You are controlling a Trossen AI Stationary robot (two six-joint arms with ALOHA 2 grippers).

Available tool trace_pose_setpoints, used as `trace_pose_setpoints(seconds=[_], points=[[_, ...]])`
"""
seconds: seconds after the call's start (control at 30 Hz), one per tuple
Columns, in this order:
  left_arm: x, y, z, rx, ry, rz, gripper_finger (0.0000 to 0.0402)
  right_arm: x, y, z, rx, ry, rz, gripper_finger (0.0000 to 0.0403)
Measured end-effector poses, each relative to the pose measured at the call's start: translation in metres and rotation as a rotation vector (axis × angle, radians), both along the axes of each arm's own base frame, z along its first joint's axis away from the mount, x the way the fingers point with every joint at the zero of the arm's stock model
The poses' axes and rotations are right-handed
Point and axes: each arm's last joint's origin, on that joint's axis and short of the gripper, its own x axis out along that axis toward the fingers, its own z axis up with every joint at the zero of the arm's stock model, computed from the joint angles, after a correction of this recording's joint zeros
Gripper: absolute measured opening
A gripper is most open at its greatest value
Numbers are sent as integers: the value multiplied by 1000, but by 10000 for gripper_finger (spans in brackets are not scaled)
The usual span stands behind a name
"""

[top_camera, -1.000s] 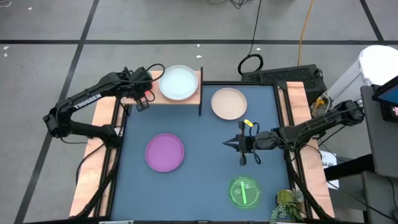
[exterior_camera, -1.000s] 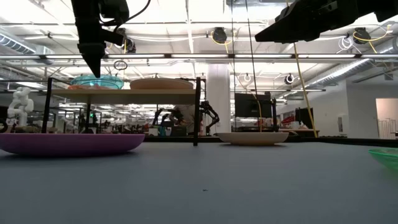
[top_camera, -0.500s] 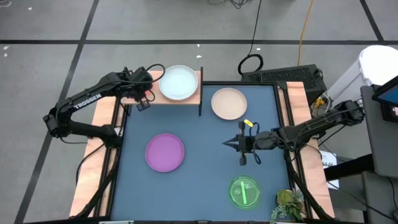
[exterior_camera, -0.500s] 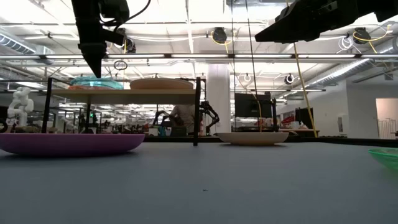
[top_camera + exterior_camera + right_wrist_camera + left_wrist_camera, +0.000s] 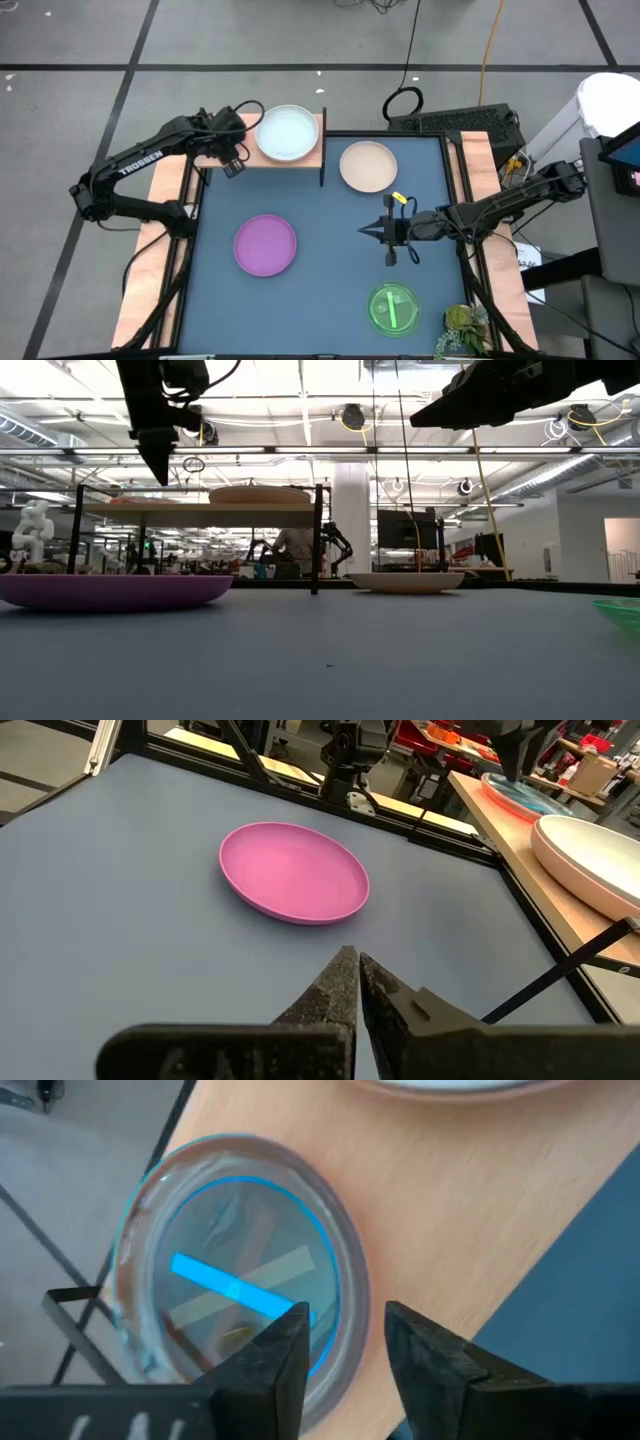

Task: Place and stack plates onto a shelf
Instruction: Stack the blue plate on top of the orange plate on the shelf, then stack the dark pink plate on top of the gray plate on the shelf

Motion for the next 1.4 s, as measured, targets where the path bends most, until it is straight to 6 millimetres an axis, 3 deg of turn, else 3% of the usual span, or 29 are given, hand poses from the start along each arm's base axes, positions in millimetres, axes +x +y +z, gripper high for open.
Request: trace_pose_setpoints(seconds=[0.33,0.77,1.07,1.4], points=[[11,-12,3,-62,-148,-17,147,0,0,0,3,0,-1,0],[14,-70,24,-15,-350,-194,147,0,0,0,11,3,-3,0],[15,-99,-8,-31,-526,-277,147,0,0,0,50,1,-17,0],[22,-143,-29,-94,-543,-511,147,0,0,0,66,0,-23,0]])
